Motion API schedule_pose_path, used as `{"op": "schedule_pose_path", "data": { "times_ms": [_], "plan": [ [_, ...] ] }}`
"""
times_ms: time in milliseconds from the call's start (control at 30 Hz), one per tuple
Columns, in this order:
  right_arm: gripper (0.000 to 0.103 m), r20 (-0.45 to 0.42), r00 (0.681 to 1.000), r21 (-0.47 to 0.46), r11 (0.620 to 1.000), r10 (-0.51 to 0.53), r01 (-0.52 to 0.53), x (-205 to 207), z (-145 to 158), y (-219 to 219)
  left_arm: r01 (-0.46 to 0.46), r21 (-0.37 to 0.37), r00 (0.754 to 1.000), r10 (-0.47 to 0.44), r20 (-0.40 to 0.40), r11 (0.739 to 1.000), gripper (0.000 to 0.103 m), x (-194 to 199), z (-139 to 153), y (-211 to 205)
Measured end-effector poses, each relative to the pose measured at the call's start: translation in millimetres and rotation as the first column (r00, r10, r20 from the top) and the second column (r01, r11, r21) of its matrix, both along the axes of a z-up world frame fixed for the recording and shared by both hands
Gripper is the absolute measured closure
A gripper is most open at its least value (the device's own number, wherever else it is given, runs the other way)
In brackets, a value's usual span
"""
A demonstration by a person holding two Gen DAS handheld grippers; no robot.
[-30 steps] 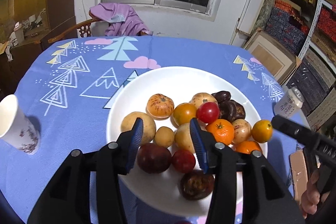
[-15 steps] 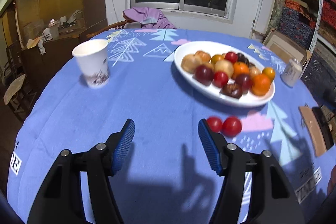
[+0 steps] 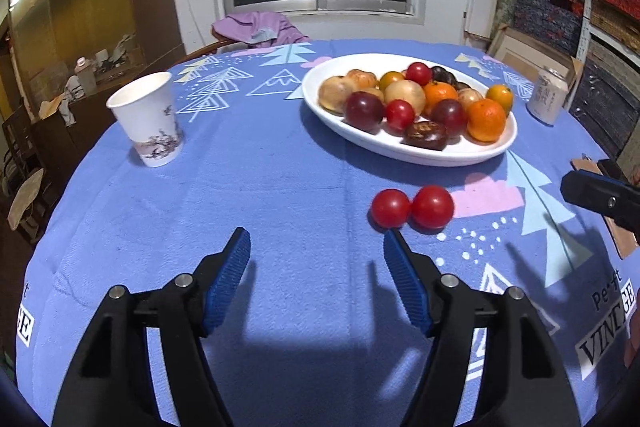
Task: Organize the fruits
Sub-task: 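Move both open tools back toward the two red tomatoes on the cloth, then grasp a red tomato with the left tool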
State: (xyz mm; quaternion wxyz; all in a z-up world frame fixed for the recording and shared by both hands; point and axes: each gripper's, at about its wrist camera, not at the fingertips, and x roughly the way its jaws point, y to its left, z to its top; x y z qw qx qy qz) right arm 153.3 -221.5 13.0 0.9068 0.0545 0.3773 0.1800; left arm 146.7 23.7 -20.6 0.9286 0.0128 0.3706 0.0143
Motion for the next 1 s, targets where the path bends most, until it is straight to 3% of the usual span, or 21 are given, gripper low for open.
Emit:
{"op": "schedule_pose_path", "data": {
  "times_ms": [167,900,1000],
  "plan": [
    [0.032,-0.003,1.000,0.007,1.000,-0.003,0.003,-0.1,0.4,-0.9,0.048,0.012,0.999,-0.048,-0.006,0.999,0.035,15.2,-1.9,-14.0],
    [0.030,-0.019,1.000,0.014,1.000,0.007,-0.007,0.0,0.5,0.1,0.079,-0.037,0.993,-0.082,-0.080,0.996,0.034,54.4,-13.0,-21.2],
    [0.030,-0.020,1.000,0.015,1.000,0.008,-0.007,0.3,0.6,0.0,0.121,-0.077,0.988,-0.127,-0.084,0.990,0.048,53.7,-13.7,-21.7]
  ]
}}
